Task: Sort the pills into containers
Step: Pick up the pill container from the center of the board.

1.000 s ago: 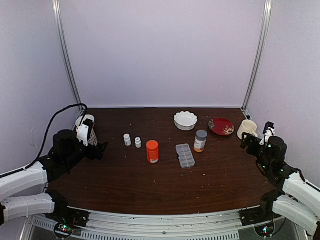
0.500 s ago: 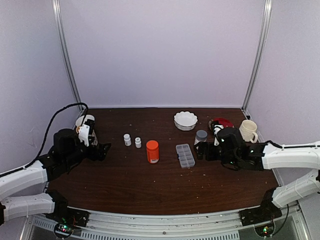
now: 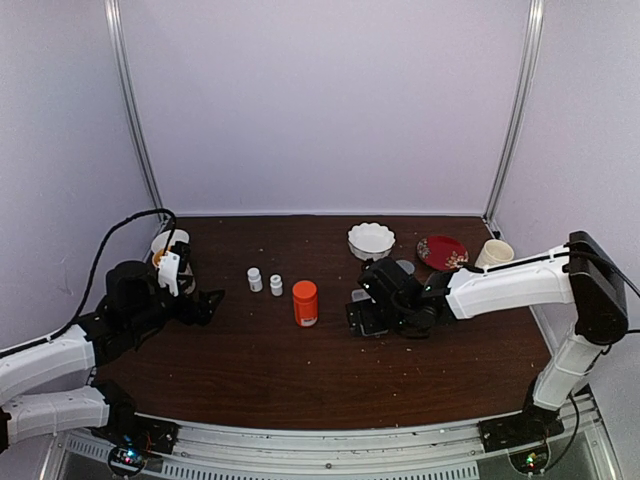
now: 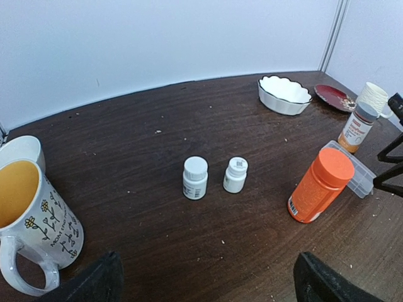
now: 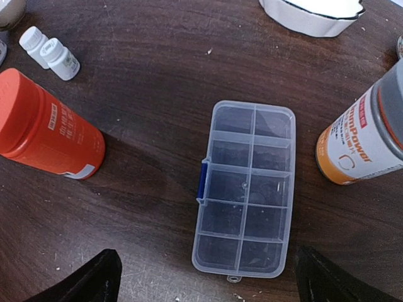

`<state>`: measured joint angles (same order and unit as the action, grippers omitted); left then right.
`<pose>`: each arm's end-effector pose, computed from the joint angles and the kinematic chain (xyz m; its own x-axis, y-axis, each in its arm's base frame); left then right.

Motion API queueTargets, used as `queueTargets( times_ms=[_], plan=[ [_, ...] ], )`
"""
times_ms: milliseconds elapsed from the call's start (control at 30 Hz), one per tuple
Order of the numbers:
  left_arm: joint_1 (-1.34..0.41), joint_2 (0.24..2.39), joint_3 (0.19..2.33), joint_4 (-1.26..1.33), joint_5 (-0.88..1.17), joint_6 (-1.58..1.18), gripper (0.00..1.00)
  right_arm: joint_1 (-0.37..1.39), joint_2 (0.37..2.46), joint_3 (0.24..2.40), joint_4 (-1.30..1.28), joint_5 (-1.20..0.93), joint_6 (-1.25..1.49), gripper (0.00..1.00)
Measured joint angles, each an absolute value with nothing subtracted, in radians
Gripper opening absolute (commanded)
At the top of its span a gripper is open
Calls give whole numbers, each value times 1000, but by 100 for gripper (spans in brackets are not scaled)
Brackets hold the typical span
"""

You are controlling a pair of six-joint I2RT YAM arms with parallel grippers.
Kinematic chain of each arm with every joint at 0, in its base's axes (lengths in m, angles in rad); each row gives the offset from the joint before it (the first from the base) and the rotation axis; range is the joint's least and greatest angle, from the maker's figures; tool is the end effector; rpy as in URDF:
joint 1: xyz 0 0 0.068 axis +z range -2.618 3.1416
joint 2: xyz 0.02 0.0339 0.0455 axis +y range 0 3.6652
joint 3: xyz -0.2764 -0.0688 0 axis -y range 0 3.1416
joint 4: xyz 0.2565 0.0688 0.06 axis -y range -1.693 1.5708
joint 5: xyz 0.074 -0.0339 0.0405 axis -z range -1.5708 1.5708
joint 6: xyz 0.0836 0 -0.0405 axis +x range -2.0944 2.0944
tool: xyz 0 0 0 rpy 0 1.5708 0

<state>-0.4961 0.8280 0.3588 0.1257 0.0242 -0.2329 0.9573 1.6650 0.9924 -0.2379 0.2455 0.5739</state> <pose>0.2078 -0.1148 0.2016 -0.4026 -0.0444 -0.9143 0.4141 0.8819 -0.2252 0.2349 0.2983 0.1533 -0.7659 -0.1730 -0.6193 -0.3471 0.9220 0.1718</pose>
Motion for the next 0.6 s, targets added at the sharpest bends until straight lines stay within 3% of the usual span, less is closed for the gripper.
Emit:
queueTargets(
  times_ms=[300, 433, 600],
  plan=[
    [-496, 792, 352, 130, 32, -233, 98, 958, 1781, 1040, -331, 281, 601, 99],
    [-496, 790, 350, 131, 32, -233, 98, 952, 1814, 1058, -350, 287, 599, 81],
    [-496, 791, 348, 133, 33, -234, 97, 933, 1833, 1061, -344, 264, 609, 79]
  ],
)
